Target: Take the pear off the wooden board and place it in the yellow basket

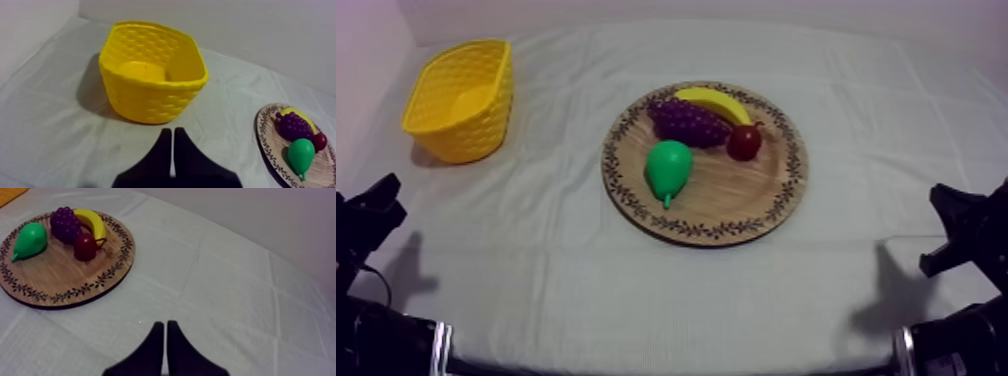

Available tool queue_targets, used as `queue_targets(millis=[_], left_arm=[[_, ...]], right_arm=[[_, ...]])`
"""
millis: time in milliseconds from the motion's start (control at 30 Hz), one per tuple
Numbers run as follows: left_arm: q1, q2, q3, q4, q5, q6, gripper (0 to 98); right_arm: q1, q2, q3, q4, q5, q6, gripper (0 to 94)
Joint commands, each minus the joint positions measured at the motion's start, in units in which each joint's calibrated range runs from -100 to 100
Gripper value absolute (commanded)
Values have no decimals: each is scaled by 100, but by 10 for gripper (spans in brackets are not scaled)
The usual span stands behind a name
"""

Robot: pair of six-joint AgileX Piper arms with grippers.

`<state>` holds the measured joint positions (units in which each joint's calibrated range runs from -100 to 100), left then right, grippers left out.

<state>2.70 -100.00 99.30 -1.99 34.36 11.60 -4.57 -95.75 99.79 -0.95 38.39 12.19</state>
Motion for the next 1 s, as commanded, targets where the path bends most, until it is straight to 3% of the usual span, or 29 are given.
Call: queue_targets(millis=[0,767,967], left_arm=[[2,0,3,2,0,-1,0],[-35,7,29,0,-98,45,0],[-124,16,35,73,-273,-328,0]], right_arm=[[-3,-1,-1,0,0,0,5],[-3,-1,-1,0,0,0,5],[-3,-1,-1,0,0,-1,5]])
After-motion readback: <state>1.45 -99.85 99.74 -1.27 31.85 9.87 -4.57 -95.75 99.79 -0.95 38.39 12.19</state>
